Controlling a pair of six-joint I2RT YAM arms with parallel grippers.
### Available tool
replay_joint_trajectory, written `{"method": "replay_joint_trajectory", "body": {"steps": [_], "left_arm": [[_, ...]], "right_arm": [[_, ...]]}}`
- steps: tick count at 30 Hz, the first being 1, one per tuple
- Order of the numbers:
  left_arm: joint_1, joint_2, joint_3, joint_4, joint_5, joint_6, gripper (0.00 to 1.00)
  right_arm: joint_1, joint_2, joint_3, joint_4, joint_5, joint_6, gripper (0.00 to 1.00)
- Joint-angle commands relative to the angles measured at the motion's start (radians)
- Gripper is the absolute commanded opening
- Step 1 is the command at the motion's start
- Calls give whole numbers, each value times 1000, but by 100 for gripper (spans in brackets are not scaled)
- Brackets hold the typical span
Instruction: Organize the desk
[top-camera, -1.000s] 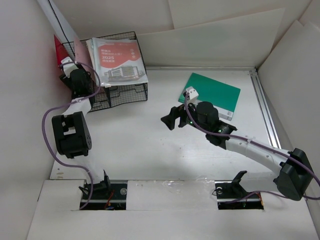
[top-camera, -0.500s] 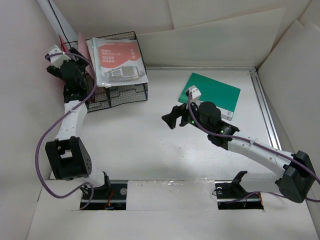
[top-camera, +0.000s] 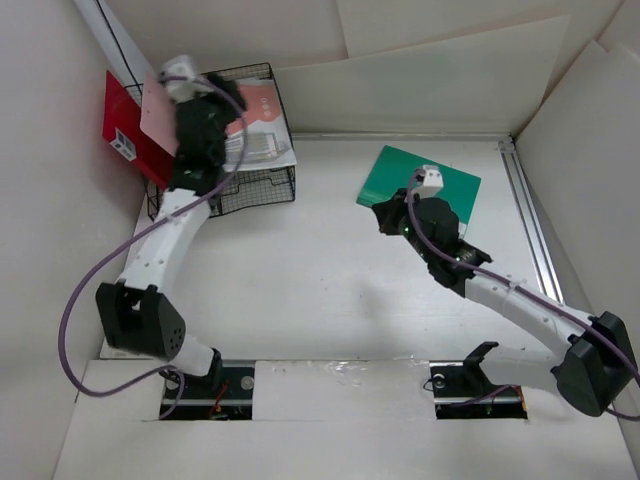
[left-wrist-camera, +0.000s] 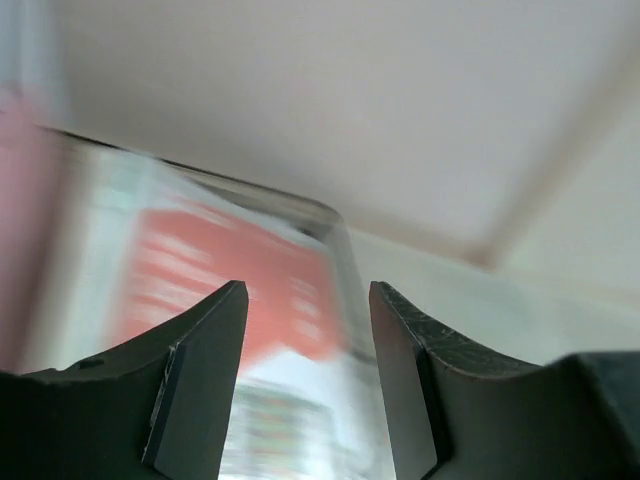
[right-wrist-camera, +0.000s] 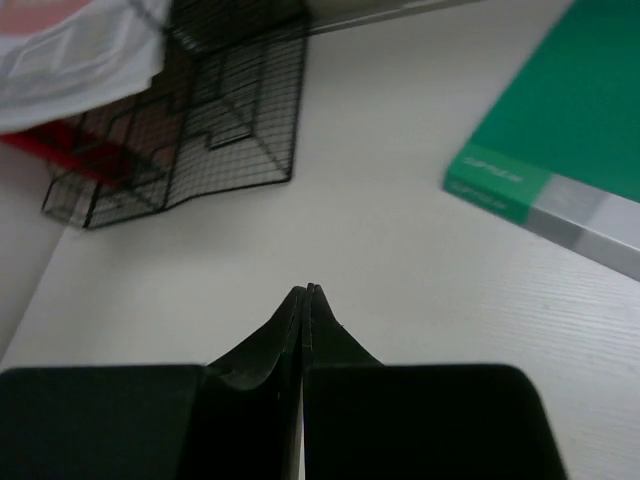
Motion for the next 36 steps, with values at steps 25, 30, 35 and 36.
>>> {"method": "replay_joint_trajectory", "body": {"steps": [25, 30, 35, 36], "left_arm": [[-550, 790, 459, -305, 142, -195, 66], [-523, 813, 401, -296, 142, -240, 66], [-523, 858, 399, -285, 142, -249, 61], [-523, 873, 410, -274, 142, -249, 61]], "right_arm": [[-892, 164, -158, -25, -213, 398, 88], [-915, 172, -179, 16, -265, 418, 87], [-926, 172, -179, 16, -256, 418, 87], [-936, 193, -179, 16, -277, 418, 87]]}}
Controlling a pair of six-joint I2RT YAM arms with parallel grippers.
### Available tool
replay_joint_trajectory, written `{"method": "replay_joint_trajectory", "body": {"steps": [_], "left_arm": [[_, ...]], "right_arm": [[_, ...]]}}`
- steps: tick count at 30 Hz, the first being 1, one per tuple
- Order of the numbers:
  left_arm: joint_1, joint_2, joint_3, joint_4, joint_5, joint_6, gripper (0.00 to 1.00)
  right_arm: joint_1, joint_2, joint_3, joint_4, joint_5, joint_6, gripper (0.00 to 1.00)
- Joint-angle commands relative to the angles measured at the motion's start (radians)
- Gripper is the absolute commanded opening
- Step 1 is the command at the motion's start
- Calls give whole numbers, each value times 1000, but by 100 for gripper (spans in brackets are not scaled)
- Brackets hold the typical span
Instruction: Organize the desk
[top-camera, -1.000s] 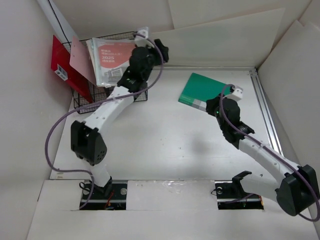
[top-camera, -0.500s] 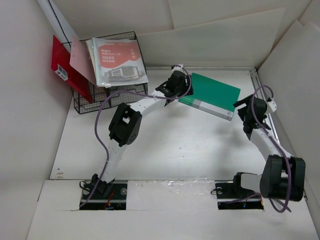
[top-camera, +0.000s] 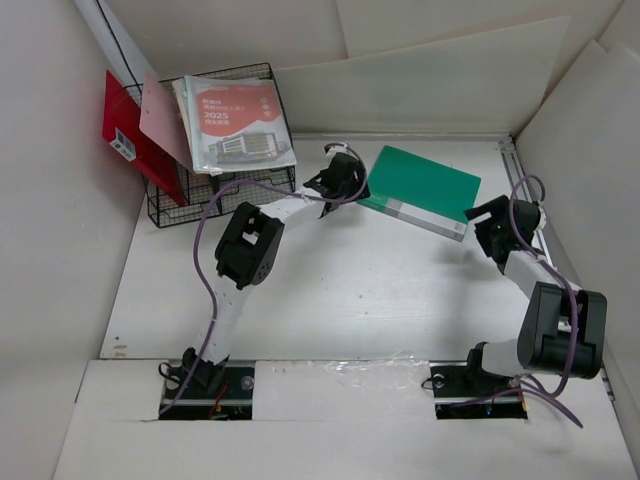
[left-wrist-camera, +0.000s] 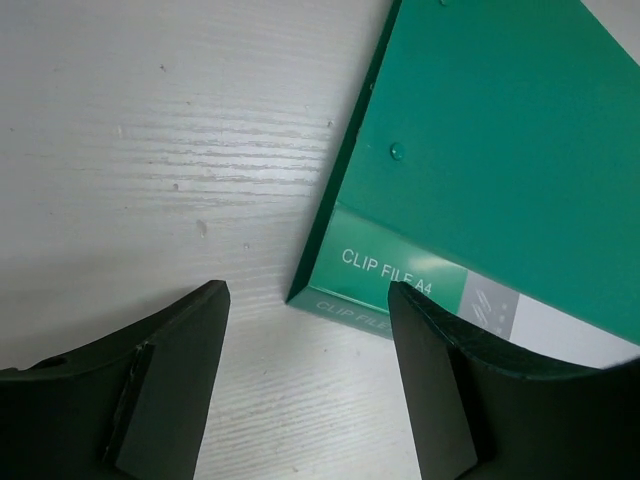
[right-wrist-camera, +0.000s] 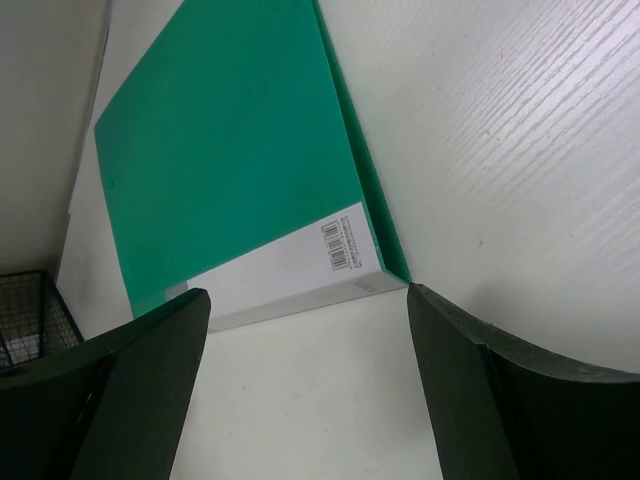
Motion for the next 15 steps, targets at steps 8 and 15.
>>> {"method": "replay_joint_trajectory", "body": {"steps": [8, 15], "left_arm": [[7, 72, 49, 63, 23, -32, 56], [7, 90, 49, 74, 53, -41, 32]], "right_arm": [[-34, 81, 2, 118, -99, 42, 76], [-34, 72, -7, 137, -108, 51, 74]]}}
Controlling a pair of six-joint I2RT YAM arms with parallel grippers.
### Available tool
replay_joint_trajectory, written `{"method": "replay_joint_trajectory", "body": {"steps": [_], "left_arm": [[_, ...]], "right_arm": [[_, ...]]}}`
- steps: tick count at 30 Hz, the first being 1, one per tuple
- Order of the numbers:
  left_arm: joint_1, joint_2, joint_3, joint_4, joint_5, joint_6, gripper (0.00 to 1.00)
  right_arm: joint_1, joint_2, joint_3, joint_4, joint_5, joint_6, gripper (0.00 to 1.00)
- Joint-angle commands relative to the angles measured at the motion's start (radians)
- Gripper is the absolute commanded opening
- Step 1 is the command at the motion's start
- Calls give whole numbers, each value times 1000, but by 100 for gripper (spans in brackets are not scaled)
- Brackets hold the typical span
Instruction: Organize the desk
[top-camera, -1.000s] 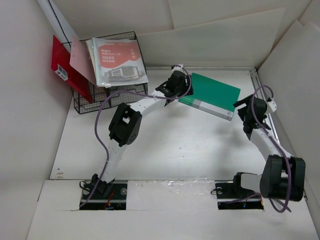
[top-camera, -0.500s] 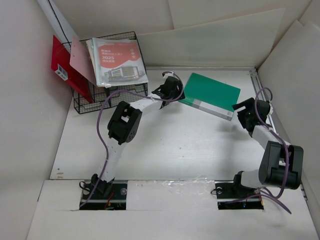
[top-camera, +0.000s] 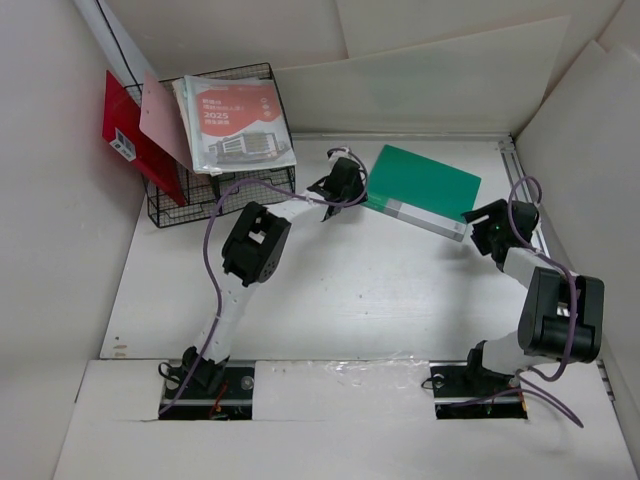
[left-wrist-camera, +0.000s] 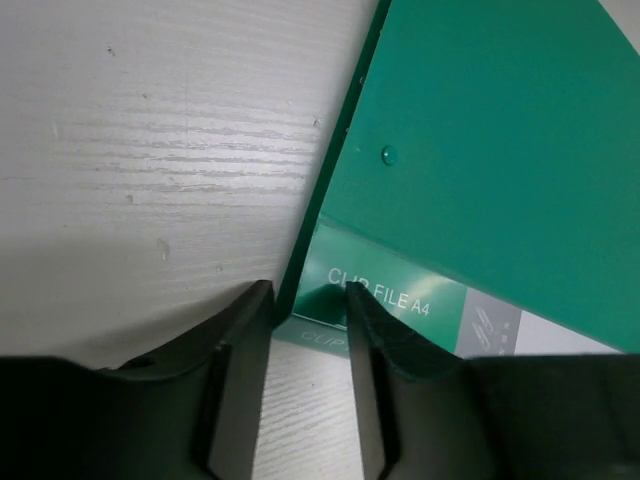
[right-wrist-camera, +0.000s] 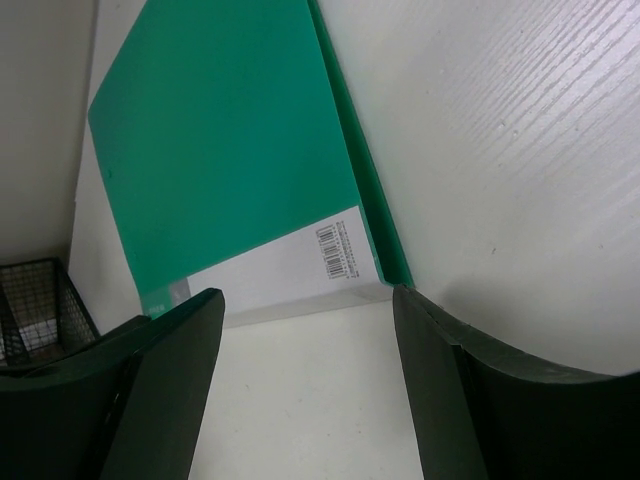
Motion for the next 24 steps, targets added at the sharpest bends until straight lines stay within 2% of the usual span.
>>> {"method": "replay_joint_trajectory", "body": {"steps": [1, 6, 12, 15, 21, 24], "left_arm": [[6, 10, 27, -1, 22, -7, 29], [6, -14, 0, 21, 34, -7, 0], [6, -118, -108, 84, 34, -16, 0], [6, -180, -177, 119, 34, -16, 0], [6, -215, -228, 130, 25, -16, 0], [6, -244, -263, 139, 25, -16, 0]], "right_arm": [[-10, -18, -7, 71, -14, 20, 74], [-10, -7, -16, 80, -14, 29, 74], [-10, 14, -27, 99, -43, 30, 75], [-1, -52, -37, 99, -34, 20, 76], [10, -150, -48, 36, 149, -12, 86], [10, -72, -4, 23, 151, -12, 86]]}}
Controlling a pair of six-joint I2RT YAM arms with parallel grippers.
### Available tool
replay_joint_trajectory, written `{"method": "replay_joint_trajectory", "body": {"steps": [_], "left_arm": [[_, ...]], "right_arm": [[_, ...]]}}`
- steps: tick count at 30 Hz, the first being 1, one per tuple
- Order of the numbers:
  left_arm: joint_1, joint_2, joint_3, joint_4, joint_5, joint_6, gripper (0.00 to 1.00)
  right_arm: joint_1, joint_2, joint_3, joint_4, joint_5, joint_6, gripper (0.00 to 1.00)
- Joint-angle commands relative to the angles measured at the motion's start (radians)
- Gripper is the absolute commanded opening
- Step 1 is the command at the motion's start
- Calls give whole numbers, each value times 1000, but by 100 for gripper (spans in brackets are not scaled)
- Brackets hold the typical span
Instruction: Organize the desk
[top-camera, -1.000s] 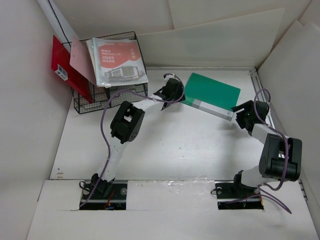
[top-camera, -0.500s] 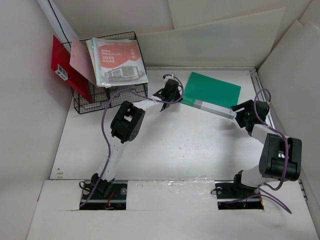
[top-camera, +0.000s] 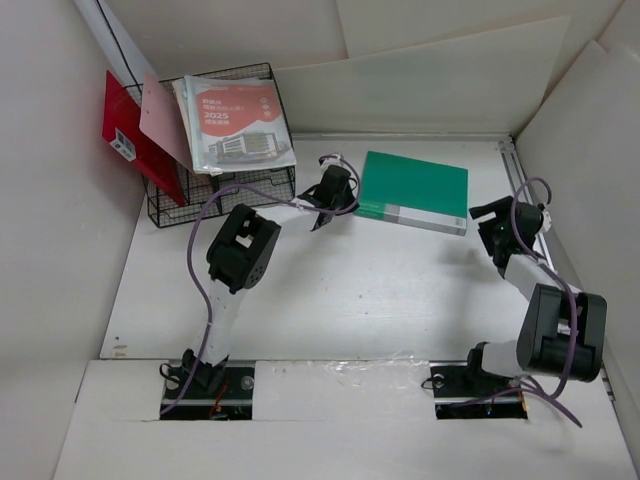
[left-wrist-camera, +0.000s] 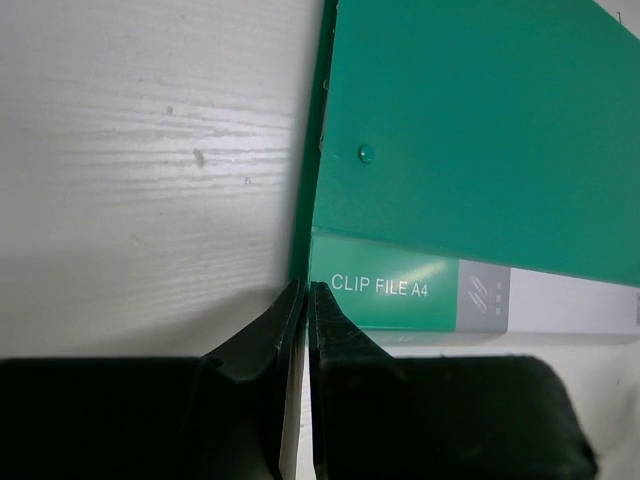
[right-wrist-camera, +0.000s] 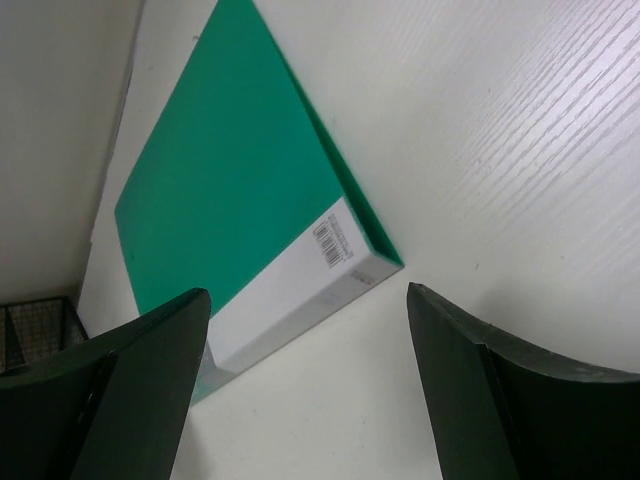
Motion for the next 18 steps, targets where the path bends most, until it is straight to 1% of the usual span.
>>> {"method": "replay_joint_trajectory", "body": {"steps": [1, 4, 5, 7, 10, 12, 14, 17, 18], "left_arm": [[1, -104, -41, 44, -5, -7, 0], [1, -127, -87, 55, -5, -7, 0], [1, -141, -97, 55, -5, -7, 0], [1, -162, -136, 67, 7, -7, 0], [-8, -199, -199, 78, 18, -7, 0], [-8, -224, -225, 88, 38, -7, 0], [-17, -274, -268, 102, 38, -7, 0], [-17, -345, -305, 128, 76, -7, 0], [-17, -359, -314, 128, 76, -7, 0]], "right_arm": [[6, 74, 55, 2, 37, -18, 86], [6, 134, 82, 2, -9, -28, 83], [6, 134, 92, 2, -40, -28, 83], [6, 143, 92, 14, -60, -28, 79], [6, 143, 83, 14, -83, -28, 76], [6, 154, 83, 14, -94, -19, 71], [6, 163, 65, 23, -106, -19, 71], [49, 140, 37, 33, -106, -10, 71], [64, 99, 22, 33, -94, -21, 75]]}}
